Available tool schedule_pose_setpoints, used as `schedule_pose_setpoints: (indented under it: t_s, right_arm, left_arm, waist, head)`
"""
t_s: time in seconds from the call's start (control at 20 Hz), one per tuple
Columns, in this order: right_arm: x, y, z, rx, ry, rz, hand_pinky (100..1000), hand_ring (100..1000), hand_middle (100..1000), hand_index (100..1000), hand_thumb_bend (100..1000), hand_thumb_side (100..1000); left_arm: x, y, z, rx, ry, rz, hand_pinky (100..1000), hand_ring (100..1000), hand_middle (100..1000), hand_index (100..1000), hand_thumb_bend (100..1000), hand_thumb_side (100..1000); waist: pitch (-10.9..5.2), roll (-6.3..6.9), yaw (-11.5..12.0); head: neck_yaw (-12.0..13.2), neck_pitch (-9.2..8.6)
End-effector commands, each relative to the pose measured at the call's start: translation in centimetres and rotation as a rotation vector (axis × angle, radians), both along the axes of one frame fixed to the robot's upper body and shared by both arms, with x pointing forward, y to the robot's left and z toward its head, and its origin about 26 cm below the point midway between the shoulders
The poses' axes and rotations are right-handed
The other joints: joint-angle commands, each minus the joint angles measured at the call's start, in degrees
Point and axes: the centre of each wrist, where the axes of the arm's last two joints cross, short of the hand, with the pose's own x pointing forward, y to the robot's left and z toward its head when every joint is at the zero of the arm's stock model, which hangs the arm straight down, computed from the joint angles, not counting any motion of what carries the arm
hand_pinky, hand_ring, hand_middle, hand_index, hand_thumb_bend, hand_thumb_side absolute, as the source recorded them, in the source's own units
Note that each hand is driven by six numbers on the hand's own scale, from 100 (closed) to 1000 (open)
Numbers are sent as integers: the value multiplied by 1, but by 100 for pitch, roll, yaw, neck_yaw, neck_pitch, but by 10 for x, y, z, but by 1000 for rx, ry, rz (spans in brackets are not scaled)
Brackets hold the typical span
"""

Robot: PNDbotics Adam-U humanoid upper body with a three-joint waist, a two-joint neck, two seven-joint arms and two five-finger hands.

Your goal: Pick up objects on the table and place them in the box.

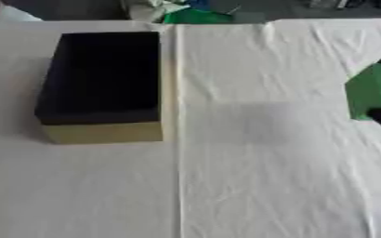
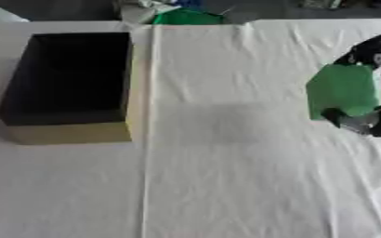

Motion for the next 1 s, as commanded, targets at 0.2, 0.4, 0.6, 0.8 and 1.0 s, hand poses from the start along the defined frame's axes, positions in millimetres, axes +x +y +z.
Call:
schedule_pose_setpoints:
  t_s: [0.2,0.4,0.6,0.8,1.0]
  right_arm:
    - [-1,15,35,-16,-63,86,648,552,443,646,150,549]
    - [-1,27,54,26,-112,127,663,560,455,659,133,545]
    - [-2,37,68,50,-137,165,681,572,467,669,120,541]
    - [-1,47,79,68,-157,214,693,577,473,673,101,552]
    - [4,53,92,96,-187,247,698,578,475,672,100,552]
  left_arm:
    - [-1,0,12,43,-30,-19,639,706,744,783,481,1000]
    - [0,-2,14,46,-33,-34,639,706,744,783,481,1000]
    - [1,-4,15,46,-33,-44,639,706,744,783,480,1000]
    - [2,-6,16,46,-37,-60,640,706,742,783,479,1000]
    - [3,-9,18,45,-39,-78,640,705,741,783,479,1000]
  waist:
    - [-113,-82,103]
    - [-111,-131,206]
    - [-101,-169,277]
    - [-81,-196,352]
    - [-68,-210,489]
  head:
    - [-113,-104]
    - [-333,-194]
    - [-567,-293]
    - [-816,-391]
    - [-1060,-446]
